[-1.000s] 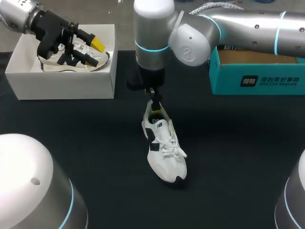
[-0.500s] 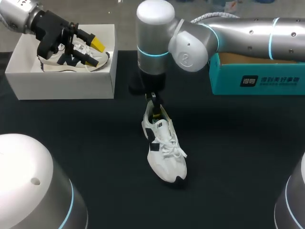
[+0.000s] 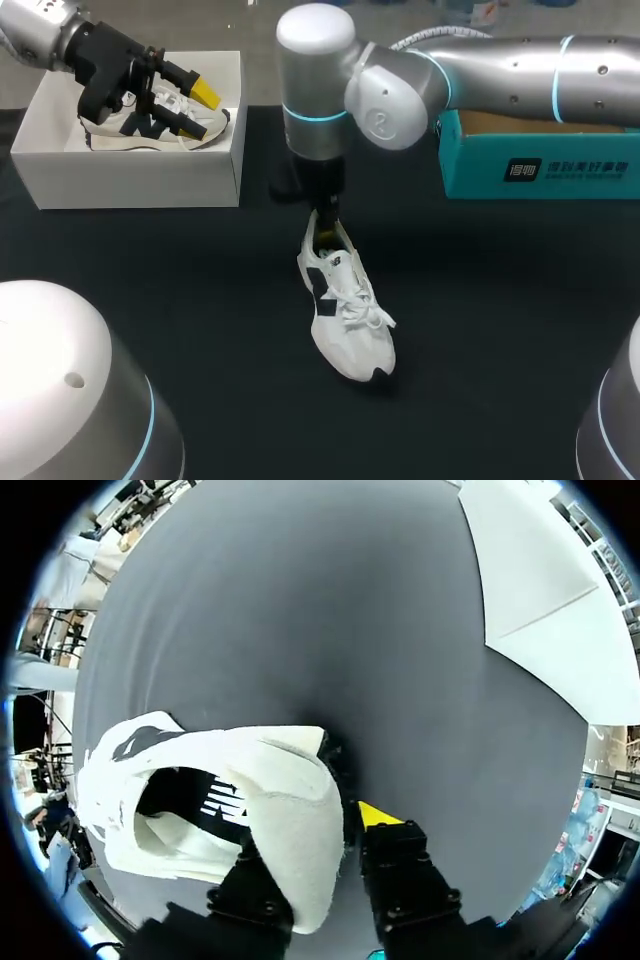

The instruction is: Take the shoe out of the shoebox, open the shoe tongue, remove and reinsert the insole, then place the shoe into the shoebox

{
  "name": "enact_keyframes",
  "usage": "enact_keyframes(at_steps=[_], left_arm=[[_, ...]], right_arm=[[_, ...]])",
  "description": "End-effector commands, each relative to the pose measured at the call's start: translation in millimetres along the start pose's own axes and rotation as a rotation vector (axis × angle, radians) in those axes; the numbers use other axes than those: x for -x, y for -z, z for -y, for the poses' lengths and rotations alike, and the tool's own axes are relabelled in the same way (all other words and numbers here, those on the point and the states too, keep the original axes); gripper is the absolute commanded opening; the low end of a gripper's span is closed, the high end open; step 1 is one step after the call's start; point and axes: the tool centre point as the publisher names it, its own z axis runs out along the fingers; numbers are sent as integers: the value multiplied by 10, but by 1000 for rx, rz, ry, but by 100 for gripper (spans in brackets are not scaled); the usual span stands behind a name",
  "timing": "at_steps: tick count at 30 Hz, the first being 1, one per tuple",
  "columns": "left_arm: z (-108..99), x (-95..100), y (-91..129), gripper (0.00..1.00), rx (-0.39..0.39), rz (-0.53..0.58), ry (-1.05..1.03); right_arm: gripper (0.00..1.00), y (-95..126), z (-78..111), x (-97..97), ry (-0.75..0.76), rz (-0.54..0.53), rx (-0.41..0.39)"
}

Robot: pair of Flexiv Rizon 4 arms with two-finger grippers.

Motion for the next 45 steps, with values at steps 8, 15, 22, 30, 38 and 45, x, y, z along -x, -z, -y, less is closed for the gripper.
enact_keyframes(at_steps=[8,15,22,30,38,45], left_arm=[[5,0,1,100,0,-3,-1],[5,0,1,100,0,-3,-1],[5,0,1,100,0,-3,-1],[5,0,1,100,0,-3,-1],[5,0,1,100,0,-3,-1],[5,0,1,100,0,-3,-1]], right_arm=[[0,461,101,-209,-47,39,-8],[0,874,235,-315,-49,74,-10],[0,1348,336,-389,-7,95,0],[0,1938,518,-450,32,103,26],[0,2278,670,-451,41,118,-8],[0,2303,685,-458,27,130,-16]])
